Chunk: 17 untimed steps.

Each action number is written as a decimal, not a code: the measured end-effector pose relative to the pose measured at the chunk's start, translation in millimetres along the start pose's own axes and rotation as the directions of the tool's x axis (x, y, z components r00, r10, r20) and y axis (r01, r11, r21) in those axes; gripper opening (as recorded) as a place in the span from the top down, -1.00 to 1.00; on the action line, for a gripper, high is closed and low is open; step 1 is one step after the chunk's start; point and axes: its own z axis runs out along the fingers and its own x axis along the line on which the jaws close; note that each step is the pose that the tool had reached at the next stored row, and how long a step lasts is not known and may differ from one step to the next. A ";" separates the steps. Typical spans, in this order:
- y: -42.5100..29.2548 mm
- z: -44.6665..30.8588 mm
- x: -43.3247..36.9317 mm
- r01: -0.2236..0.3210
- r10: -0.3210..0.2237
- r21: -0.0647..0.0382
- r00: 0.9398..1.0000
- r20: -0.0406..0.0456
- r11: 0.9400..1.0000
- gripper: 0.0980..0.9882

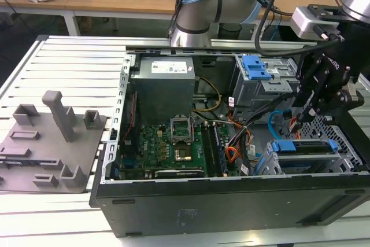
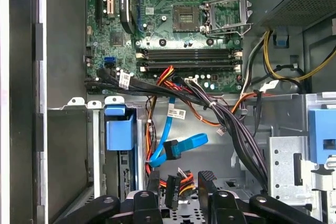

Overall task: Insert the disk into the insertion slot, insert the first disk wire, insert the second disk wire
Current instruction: 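Insert the first disk wire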

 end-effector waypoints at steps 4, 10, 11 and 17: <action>-3.2 1.6 -0.1 -0.009 0.009 0.000 1.000 -0.004 1.000 0.28; -3.2 1.7 -0.1 -0.011 0.011 0.000 1.000 -0.004 1.000 0.59; -3.3 1.7 -0.1 -0.011 0.011 0.000 1.000 -0.004 1.000 0.86; -3.2 1.8 -0.1 -0.013 0.013 0.000 1.000 -0.003 1.000 0.96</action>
